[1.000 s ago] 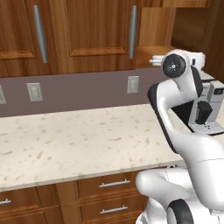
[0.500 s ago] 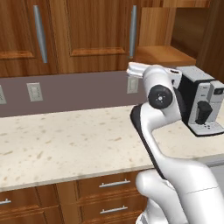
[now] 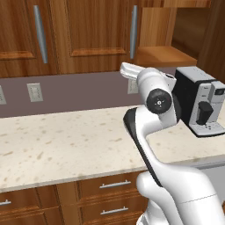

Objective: Open the cabinet directly in front. Then move the beer and the cup to the dining counter with the candle on it.

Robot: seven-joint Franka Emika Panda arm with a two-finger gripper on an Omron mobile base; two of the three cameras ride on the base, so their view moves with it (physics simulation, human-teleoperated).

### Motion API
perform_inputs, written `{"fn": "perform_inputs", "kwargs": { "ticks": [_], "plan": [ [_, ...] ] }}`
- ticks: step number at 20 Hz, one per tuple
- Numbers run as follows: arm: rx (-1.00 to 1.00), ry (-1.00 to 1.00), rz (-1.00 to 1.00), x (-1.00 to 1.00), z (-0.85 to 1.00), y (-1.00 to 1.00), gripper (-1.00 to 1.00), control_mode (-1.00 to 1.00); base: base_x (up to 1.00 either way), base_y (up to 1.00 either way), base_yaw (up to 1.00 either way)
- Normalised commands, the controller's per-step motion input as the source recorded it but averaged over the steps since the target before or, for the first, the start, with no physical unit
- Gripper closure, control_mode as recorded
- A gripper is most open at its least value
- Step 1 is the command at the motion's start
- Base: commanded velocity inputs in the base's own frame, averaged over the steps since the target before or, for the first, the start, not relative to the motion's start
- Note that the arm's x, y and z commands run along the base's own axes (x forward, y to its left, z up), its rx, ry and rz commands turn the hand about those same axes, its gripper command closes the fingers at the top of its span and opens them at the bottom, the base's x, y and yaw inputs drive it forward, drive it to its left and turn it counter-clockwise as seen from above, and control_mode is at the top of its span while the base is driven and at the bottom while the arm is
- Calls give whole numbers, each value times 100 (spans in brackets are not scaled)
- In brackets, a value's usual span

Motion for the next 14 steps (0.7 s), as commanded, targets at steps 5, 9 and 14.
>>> {"fn": "perform_inputs", "kwargs": {
  "ticks": [5, 9, 14],
  "plan": [
    [0, -1, 19, 0, 21, 0, -100, -100, 0, 0, 0],
    [0, -1, 12, 0, 8, 0, -100, -100, 0, 0, 0],
    [0, 0, 0, 1, 9, 0, -100, -100, 0, 0, 0]
  ]
}}
